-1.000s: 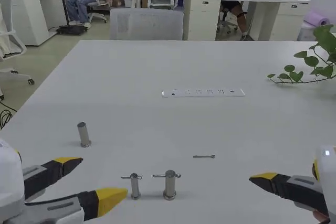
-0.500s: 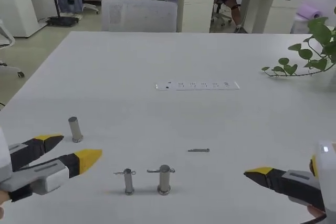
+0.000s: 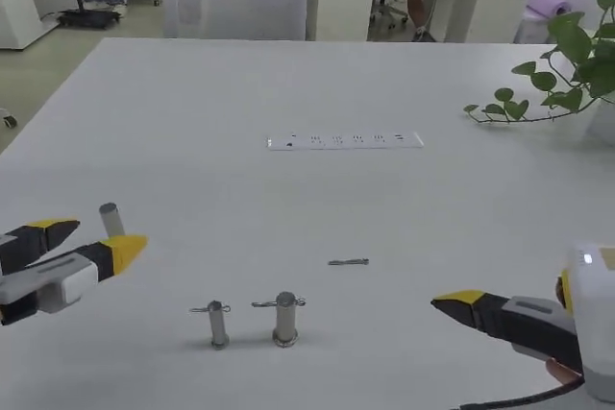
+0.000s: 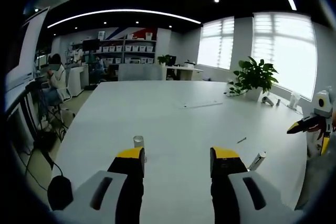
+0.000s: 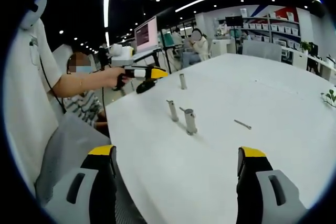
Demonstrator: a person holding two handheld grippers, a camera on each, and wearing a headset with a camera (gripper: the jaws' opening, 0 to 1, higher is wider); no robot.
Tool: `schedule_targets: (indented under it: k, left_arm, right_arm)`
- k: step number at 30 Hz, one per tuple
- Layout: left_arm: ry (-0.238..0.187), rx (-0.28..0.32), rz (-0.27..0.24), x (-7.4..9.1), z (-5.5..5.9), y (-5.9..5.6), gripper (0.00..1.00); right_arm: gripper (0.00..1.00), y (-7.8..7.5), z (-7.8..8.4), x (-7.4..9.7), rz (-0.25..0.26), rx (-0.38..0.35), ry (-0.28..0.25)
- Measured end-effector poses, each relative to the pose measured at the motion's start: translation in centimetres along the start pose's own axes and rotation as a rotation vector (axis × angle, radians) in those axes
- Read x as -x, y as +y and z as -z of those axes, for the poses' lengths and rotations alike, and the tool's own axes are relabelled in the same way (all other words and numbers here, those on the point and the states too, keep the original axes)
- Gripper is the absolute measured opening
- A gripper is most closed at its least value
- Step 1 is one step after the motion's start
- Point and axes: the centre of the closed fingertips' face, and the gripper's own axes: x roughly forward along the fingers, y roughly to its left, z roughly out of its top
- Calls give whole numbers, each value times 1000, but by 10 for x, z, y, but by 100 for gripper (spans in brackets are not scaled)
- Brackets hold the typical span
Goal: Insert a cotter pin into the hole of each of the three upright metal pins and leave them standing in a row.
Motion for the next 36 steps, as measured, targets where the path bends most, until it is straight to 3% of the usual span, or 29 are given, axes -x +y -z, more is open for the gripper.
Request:
schedule_targets:
  k: [7, 22, 36]
  left_arm:
    - [4, -21, -32, -19, 3, 16, 48]
    - [23, -32, -61, -57, 7, 54, 45]
    - [51, -32, -71, -83, 25, 69, 39]
  right_arm:
    - [96, -2, -6, 2, 2, -3, -25]
    - [95, -5, -7, 1, 19, 1, -15]
    - [93, -13, -10, -2, 33, 13, -12]
